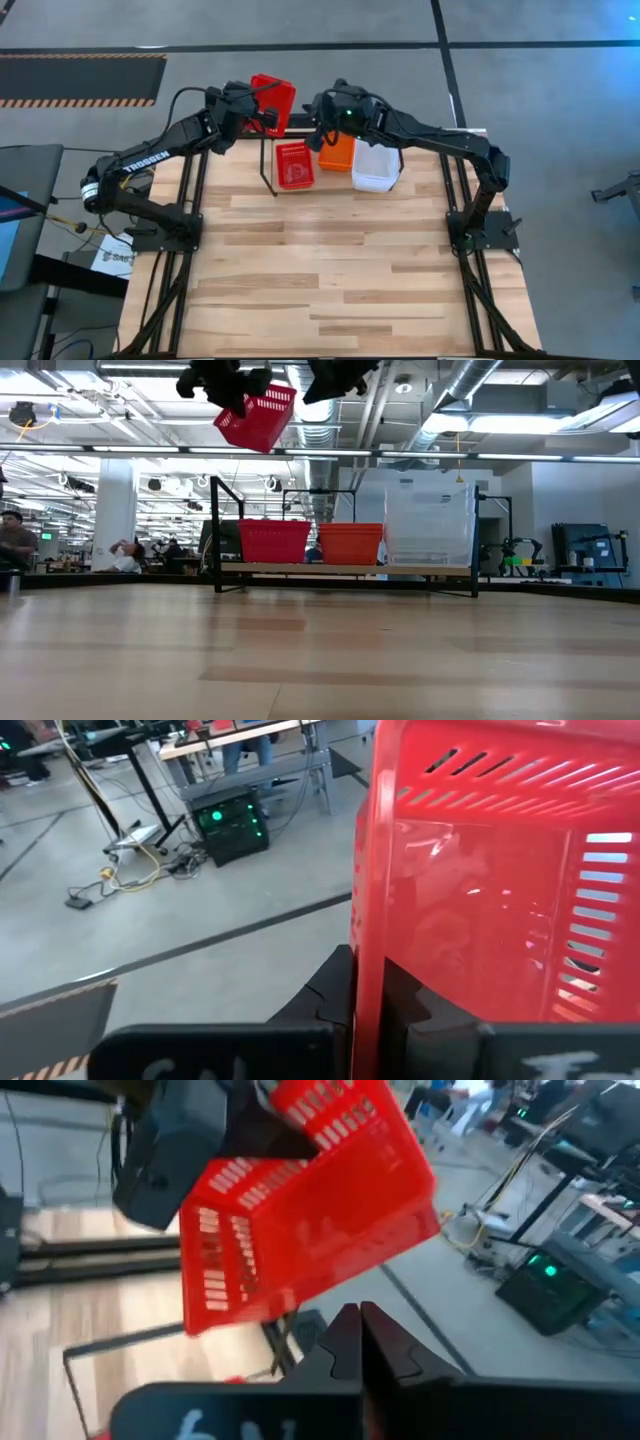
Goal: Stack baskets on shelf by color
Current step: Stack the red bin on top of the red bins on the shelf
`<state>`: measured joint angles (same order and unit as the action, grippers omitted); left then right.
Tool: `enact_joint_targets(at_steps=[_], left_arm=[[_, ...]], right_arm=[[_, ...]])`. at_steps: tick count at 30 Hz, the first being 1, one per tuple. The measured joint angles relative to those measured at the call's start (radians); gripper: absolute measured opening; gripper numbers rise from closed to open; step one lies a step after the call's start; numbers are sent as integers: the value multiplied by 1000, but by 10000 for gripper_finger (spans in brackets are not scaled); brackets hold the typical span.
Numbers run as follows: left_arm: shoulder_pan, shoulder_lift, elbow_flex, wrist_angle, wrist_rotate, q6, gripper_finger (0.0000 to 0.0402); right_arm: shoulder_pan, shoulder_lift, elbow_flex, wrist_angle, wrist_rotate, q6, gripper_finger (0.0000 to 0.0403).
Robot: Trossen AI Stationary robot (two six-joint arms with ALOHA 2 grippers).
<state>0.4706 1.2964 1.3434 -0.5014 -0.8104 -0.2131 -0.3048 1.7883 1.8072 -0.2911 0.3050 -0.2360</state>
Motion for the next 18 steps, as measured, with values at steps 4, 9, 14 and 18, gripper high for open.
enact_joint_targets(at_steps=[4,9,14,18], left_arm=[[12,0,0,0,36,1,0],[18,0,0,0,46,19,0],[18,0,0,1,46,19,0],[23,24,-1,31,36,39,0]], right_arm=[[-12,0,-8,-1,-27,63,18],[-20,15,-8,25,-42,83,67],[-19,28,-3,64,-45,113,143],[-2,47,-10,65,-59,57,195]])
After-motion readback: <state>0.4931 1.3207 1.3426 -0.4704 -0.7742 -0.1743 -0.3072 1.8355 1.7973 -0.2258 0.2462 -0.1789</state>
